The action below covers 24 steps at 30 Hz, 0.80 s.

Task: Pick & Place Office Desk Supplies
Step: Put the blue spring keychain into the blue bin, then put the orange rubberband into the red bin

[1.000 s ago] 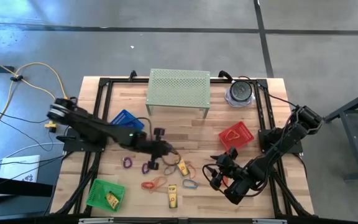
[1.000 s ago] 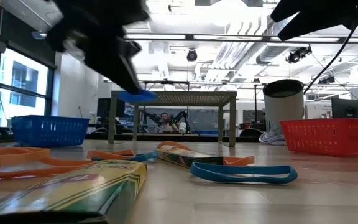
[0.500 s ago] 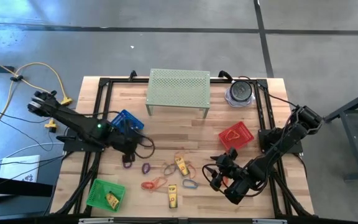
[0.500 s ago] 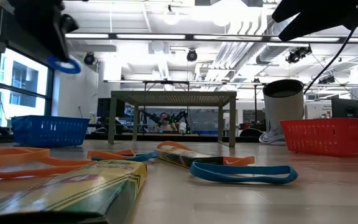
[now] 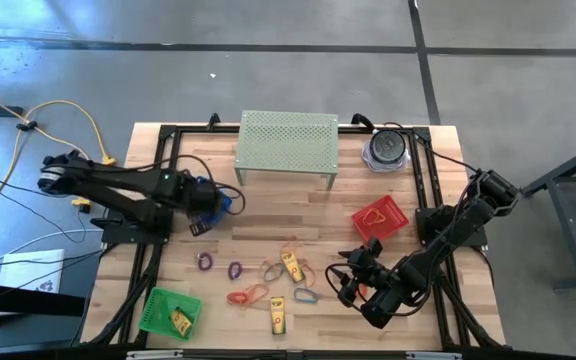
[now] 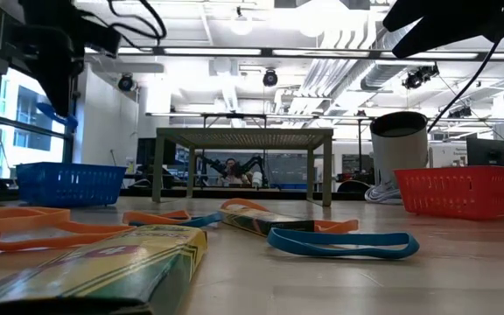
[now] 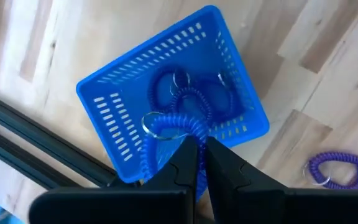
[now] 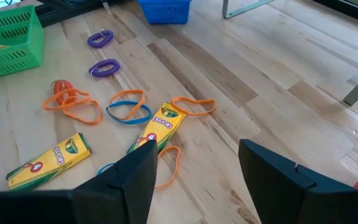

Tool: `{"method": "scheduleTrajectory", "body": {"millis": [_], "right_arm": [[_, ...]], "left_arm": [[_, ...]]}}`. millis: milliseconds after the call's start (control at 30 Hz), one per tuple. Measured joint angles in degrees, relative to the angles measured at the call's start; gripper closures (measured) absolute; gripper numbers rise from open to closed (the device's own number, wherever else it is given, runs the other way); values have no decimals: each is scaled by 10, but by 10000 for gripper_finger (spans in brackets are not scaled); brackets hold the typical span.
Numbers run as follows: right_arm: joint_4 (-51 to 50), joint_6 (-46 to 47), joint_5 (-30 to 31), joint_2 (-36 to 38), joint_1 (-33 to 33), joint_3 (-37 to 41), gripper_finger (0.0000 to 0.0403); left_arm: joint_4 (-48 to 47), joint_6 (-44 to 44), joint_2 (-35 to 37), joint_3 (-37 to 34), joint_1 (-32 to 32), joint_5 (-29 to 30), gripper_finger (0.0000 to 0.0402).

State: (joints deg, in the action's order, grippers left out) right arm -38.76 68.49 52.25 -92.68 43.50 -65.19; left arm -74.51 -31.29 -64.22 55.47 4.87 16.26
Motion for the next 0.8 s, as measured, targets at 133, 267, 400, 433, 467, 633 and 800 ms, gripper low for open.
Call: {"method": "scheduleTrajectory", "body": {"millis": [133,267,400,433,467,633,800], "right_arm": [[0,1,0,0,0,0,188],[6,-2,-1,-2,0,0,188],[16,-25,-4,-10,0,0,188],[22,-30,-8,-13,-1,0,188],[25,-36,-10,-15,-2,0,188],[42,-58,-19,-23,-10,0,188],[62,-82,-43,-30,-13,0,188]], "left_arm": [[4,26,0,-16,-41,-25,392],[39,46,0,-49,-70,-44,388],[69,44,-3,-73,-88,-64,370],[68,40,-3,-74,-91,-74,364],[68,37,-3,-75,-94,-78,357],[78,36,-3,-75,-105,-51,321],[95,35,-3,-75,-108,-21,290]]}}
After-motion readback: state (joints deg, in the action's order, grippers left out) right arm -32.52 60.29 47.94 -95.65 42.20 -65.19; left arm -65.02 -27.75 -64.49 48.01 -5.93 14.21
